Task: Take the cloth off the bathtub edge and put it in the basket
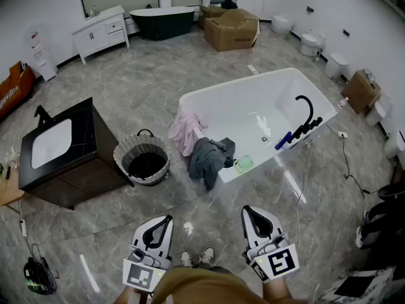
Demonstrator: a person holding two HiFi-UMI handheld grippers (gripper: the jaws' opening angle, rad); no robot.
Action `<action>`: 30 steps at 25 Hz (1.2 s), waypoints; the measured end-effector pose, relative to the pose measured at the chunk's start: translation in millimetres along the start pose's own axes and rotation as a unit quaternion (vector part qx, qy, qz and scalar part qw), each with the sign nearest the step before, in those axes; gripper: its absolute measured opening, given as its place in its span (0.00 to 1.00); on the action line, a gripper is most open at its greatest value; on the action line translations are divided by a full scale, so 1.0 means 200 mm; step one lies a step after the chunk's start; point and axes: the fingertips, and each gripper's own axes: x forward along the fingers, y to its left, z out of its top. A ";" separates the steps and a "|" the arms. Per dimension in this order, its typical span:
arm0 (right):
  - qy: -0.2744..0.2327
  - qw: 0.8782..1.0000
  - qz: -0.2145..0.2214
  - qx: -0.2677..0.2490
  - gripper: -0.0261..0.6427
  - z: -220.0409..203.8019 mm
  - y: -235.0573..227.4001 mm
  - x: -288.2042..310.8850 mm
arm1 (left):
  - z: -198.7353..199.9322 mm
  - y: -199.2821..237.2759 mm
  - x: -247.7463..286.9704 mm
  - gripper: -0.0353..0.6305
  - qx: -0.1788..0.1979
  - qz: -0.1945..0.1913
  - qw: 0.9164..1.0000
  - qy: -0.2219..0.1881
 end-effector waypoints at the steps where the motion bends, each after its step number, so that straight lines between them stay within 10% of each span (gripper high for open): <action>1: 0.000 1.000 0.001 0.001 0.04 0.00 0.00 0.00 | 0.00 0.00 0.00 0.06 0.001 0.000 1.000 0.000; 30: -0.019 0.999 0.041 0.020 0.05 -0.06 -0.26 0.01 | -0.07 -0.04 0.13 0.06 0.010 0.076 0.997 0.010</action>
